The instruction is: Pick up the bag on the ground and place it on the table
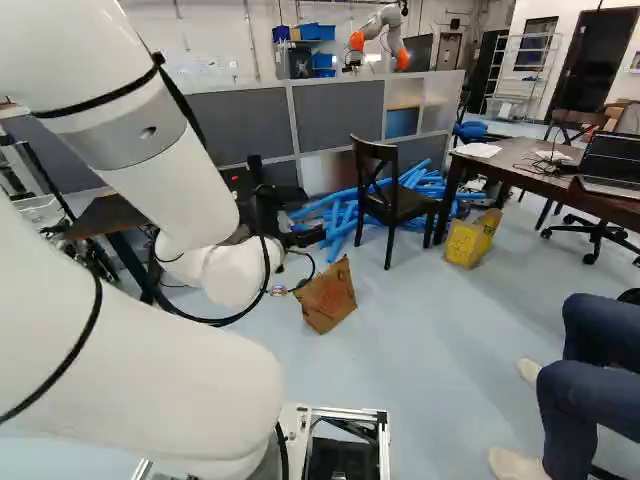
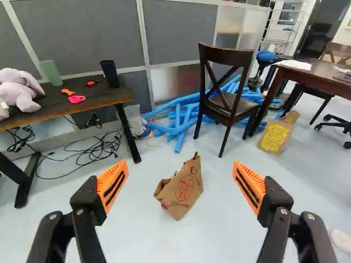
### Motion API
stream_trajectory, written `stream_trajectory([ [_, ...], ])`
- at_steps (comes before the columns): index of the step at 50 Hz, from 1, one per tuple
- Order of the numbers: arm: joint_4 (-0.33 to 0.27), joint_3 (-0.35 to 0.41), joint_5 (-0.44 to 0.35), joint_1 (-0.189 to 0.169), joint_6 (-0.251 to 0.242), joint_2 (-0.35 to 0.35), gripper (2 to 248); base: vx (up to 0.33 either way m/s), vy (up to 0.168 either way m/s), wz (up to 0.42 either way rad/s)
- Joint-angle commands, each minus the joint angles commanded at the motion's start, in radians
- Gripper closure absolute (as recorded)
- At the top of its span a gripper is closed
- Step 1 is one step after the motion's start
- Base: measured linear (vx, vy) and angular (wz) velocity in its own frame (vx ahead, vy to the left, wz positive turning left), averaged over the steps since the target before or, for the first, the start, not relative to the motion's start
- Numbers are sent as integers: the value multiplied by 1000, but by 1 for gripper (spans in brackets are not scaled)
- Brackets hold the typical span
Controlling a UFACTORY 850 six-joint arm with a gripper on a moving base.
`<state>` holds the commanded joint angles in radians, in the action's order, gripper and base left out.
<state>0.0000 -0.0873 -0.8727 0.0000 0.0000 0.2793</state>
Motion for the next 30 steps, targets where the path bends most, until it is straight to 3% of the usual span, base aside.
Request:
stream_trajectory([
  [30,0,0,0,0,0,0,3,106,-100,31],
])
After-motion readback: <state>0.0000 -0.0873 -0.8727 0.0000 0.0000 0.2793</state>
